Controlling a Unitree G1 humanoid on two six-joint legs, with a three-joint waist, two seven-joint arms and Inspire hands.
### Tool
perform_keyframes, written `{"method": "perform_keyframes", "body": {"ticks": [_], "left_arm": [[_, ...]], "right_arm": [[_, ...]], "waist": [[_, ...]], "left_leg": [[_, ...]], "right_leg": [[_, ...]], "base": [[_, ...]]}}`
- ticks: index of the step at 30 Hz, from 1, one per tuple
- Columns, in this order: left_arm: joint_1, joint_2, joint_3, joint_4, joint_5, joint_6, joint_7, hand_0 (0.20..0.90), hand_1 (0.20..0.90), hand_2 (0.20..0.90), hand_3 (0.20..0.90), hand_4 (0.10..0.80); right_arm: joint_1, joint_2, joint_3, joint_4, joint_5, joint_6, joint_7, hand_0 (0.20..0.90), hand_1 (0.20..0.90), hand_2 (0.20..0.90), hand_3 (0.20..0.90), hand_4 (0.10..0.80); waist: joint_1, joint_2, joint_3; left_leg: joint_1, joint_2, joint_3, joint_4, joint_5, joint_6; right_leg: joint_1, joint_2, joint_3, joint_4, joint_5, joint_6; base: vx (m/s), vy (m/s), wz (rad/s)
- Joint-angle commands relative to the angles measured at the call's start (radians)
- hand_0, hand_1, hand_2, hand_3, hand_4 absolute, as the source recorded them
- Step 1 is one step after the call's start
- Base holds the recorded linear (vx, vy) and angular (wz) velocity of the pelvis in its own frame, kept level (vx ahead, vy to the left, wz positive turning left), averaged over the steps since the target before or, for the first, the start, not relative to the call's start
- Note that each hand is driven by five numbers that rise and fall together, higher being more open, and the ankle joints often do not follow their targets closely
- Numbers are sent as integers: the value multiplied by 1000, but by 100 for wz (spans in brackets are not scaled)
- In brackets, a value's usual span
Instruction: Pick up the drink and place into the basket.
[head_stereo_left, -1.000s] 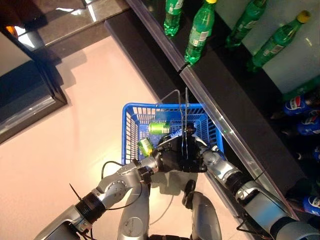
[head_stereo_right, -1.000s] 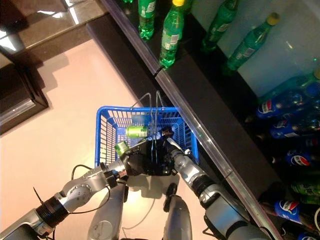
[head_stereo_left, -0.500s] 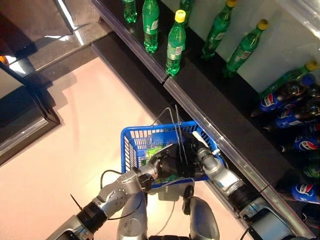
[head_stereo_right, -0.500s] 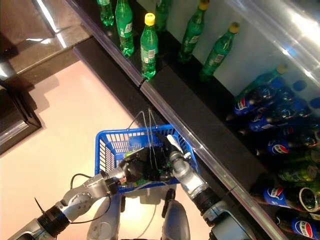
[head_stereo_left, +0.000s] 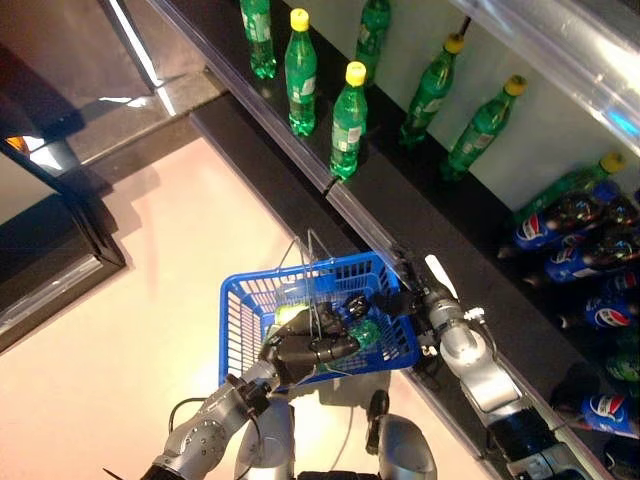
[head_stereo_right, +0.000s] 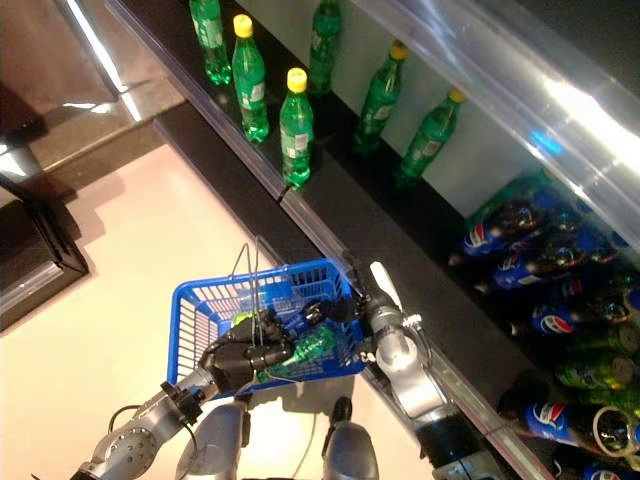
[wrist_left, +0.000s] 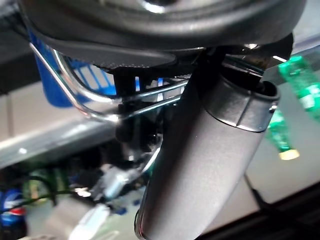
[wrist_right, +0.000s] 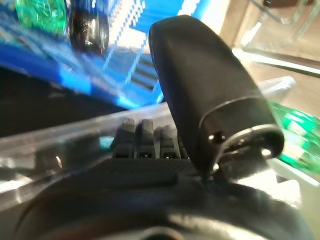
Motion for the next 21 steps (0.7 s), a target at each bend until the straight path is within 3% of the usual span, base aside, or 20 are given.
{"method": "perform_keyframes", "body": {"ticks": [1, 6, 12, 18, 21], "left_arm": [[-76, -193, 44, -503, -159, -175, -308, 300, 300, 300, 200, 100], [-44, -181, 52, -503, -176, -186, -309, 300, 300, 300, 200, 100], [-28, -155, 58, -478, -166, -255, -252, 300, 300, 300, 200, 100], [39, -150, 135, -401, -67, -379, -96, 300, 300, 300, 200, 100], [116, -148, 217, -323, 23, -434, -43, 300, 300, 300, 200, 100]], "right_arm": [[13, -70, -78, -100, -88, -103, -216, 900, 900, 900, 900, 800], [37, -57, -88, -135, -82, -144, -341, 900, 900, 900, 900, 800], [61, -59, -79, -140, -26, -223, -383, 900, 900, 900, 900, 800], [148, -32, -80, -178, 68, -364, -272, 900, 900, 900, 900, 800], [248, -38, -111, -173, 190, -450, -131, 900, 900, 900, 900, 800]], "waist": [[1, 57, -235], [-2, 75, -272], [-18, 90, -317], [-31, 89, -358], [-37, 81, -384]], "left_leg": [[33, 20, -5, 46, -47, -34], [57, 16, 0, 8, -47, -32], [83, 17, 24, -46, -37, -33], [91, 21, 37, -79, -23, -33], [95, 23, 43, -107, -12, -31]], "right_leg": [[-55, 8, 11, -30, 154, 9], [-43, 11, 19, -52, 152, 11], [-33, 14, 22, -86, 158, 14], [-37, 19, 26, -100, 159, 16], [-36, 24, 25, -118, 163, 14]], "base": [[-1, 51, -1], [-32, 51, -2], [-87, 61, 0], [-91, 18, -3], [-128, 4, -3]]}}
